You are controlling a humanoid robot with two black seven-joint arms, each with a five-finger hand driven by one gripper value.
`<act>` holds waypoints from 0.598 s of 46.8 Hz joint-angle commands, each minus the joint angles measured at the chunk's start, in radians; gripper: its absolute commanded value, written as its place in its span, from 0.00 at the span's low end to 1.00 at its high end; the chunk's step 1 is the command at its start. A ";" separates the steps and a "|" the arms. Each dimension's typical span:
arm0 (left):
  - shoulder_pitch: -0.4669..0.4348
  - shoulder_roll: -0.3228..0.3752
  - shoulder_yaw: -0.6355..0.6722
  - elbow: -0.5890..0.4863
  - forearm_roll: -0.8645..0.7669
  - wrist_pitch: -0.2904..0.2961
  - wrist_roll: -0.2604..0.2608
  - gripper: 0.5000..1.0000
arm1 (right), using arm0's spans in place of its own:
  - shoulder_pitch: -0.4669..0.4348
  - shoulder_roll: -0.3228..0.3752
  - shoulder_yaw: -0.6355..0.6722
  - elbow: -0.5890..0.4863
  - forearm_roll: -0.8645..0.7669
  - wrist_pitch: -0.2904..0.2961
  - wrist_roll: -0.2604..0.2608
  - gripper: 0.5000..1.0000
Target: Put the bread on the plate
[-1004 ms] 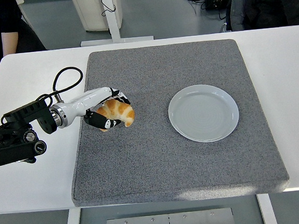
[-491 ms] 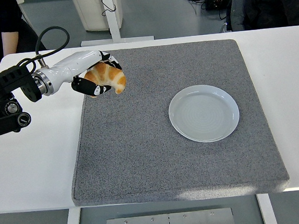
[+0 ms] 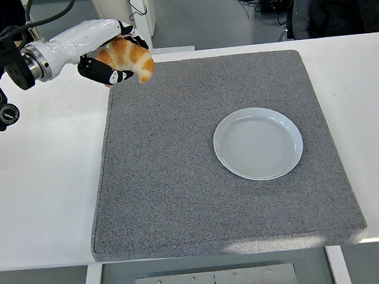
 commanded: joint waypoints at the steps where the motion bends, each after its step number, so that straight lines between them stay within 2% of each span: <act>1: -0.017 -0.009 -0.001 0.001 0.000 -0.003 0.000 0.00 | 0.000 0.000 0.000 0.000 0.000 0.000 0.000 1.00; 6: -0.025 -0.024 -0.004 0.005 -0.002 -0.003 0.005 0.00 | 0.001 0.000 0.001 0.000 0.000 0.000 0.000 1.00; 10: -0.028 -0.075 -0.004 0.033 -0.002 -0.002 0.005 0.00 | 0.000 0.000 0.001 0.000 0.000 0.000 0.000 1.00; 19: -0.005 -0.254 -0.007 0.171 -0.019 0.000 0.003 0.00 | 0.001 0.000 0.000 0.000 0.000 0.000 0.000 1.00; 28: 0.047 -0.466 -0.009 0.346 -0.029 0.008 -0.003 0.00 | 0.000 0.000 0.000 0.000 0.000 0.000 0.000 1.00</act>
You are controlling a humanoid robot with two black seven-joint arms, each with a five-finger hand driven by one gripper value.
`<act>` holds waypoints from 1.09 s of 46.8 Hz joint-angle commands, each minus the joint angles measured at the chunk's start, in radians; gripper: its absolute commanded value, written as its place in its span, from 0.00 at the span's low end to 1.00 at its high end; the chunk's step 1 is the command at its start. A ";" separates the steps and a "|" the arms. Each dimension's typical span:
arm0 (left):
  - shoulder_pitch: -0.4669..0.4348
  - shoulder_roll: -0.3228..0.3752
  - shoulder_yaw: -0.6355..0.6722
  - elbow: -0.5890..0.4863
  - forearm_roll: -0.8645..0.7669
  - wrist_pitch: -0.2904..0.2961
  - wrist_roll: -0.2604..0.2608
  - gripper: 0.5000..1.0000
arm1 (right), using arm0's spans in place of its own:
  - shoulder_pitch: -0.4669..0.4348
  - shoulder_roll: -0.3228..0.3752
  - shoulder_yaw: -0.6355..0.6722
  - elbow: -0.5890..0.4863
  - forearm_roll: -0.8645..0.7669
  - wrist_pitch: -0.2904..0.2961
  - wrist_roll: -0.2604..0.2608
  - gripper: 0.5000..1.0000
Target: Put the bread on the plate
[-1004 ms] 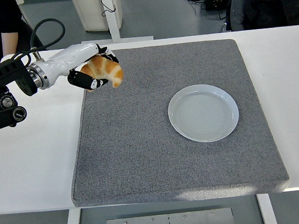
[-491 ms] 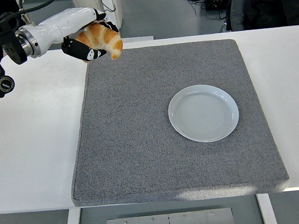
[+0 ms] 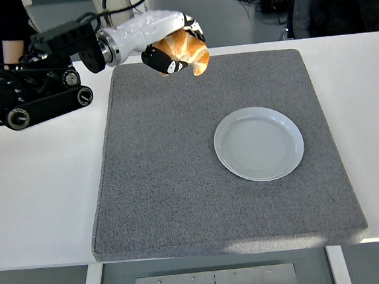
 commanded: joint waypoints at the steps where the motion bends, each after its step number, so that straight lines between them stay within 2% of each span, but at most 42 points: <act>1: 0.028 -0.087 0.000 0.077 -0.011 0.002 -0.004 0.00 | 0.000 0.000 0.000 0.000 0.000 0.000 0.000 1.00; 9: 0.068 -0.234 0.000 0.186 -0.037 0.002 -0.008 0.00 | 0.000 0.000 0.000 0.000 0.000 0.000 0.000 1.00; 17: 0.100 -0.322 0.002 0.232 -0.037 0.017 -0.016 0.00 | 0.000 0.000 -0.002 0.000 0.000 0.000 0.000 1.00; 23: 0.118 -0.325 0.003 0.238 -0.034 0.017 -0.022 0.00 | 0.000 0.000 -0.002 0.000 0.000 0.000 0.000 1.00; 28: 0.132 -0.325 0.014 0.238 -0.023 0.017 -0.050 0.00 | 0.000 0.000 -0.002 0.000 0.000 0.000 0.000 1.00; 42: 0.174 -0.325 0.022 0.238 -0.006 0.017 -0.188 0.00 | 0.000 0.000 -0.002 0.000 0.000 0.000 0.000 1.00; 51: 0.187 -0.325 0.100 0.238 -0.006 0.017 -0.202 0.00 | 0.000 0.000 -0.002 0.000 0.000 0.000 0.000 1.00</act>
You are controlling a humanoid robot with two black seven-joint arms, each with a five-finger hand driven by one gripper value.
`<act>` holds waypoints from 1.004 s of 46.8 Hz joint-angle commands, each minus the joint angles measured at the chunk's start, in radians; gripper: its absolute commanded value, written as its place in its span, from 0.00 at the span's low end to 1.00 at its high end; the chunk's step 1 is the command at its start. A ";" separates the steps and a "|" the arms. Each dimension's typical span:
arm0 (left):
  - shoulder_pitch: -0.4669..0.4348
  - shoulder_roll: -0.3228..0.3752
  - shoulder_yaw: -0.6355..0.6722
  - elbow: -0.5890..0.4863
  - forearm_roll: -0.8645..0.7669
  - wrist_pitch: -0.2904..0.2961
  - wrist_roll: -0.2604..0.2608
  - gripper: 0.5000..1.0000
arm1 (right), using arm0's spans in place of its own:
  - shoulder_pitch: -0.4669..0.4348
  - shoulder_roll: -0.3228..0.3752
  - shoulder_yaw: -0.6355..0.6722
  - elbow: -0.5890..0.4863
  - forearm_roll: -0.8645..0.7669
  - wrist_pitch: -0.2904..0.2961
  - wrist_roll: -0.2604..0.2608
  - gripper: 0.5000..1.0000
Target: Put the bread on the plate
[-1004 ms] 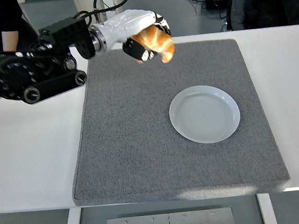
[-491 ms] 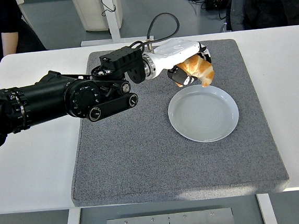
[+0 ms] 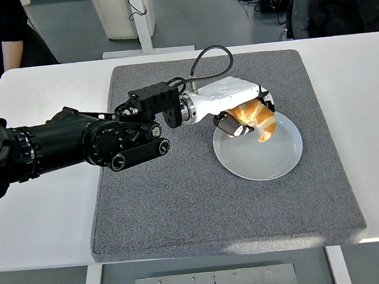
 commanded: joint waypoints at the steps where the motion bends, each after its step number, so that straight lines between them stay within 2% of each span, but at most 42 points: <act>1: 0.002 0.000 0.034 0.001 -0.001 0.001 -0.004 0.00 | 0.000 0.000 0.000 0.000 0.000 0.000 0.000 1.00; 11: 0.030 0.000 0.041 0.013 -0.001 0.003 -0.038 0.00 | 0.000 0.000 0.001 0.000 0.000 0.000 0.000 1.00; 30: 0.063 0.000 0.039 0.056 -0.003 0.001 -0.067 0.00 | 0.000 0.000 0.001 0.000 0.000 0.000 0.000 1.00; 47: 0.094 0.000 0.031 0.079 -0.018 0.001 -0.067 0.00 | 0.000 0.000 0.000 0.000 0.000 0.000 0.000 1.00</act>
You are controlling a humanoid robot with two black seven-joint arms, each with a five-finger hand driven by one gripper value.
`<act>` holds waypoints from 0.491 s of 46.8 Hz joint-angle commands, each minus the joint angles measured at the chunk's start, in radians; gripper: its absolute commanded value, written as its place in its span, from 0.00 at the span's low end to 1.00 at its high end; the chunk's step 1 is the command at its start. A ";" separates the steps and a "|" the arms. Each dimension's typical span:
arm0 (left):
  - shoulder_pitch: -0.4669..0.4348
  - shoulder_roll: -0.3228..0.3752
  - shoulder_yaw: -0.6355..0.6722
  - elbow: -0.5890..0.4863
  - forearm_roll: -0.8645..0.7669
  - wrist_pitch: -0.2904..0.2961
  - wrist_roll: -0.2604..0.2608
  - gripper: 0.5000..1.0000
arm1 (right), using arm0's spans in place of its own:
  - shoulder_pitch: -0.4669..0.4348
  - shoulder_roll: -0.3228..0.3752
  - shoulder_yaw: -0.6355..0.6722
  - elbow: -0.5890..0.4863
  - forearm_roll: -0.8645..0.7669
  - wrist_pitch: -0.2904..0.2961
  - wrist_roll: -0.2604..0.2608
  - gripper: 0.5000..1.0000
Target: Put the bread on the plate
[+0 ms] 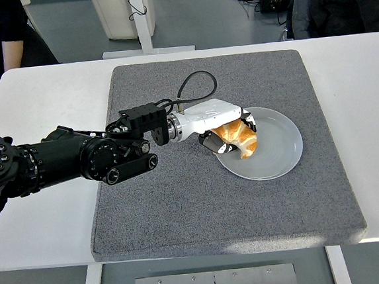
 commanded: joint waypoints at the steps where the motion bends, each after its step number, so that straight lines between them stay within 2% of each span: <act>1: 0.006 0.000 -0.004 0.002 -0.006 0.000 0.000 0.00 | 0.000 0.000 0.000 0.000 0.000 0.000 0.000 1.00; 9: 0.015 0.000 -0.012 0.006 -0.008 0.000 0.001 0.02 | 0.000 0.000 0.001 0.000 0.000 0.000 0.000 1.00; 16: 0.022 0.000 -0.030 0.006 -0.017 0.000 0.001 0.43 | 0.000 0.000 0.001 0.000 0.000 0.000 0.000 1.00; 23: 0.022 0.000 -0.030 0.006 -0.083 0.000 0.001 0.72 | 0.000 0.000 0.001 0.000 0.000 0.000 0.000 1.00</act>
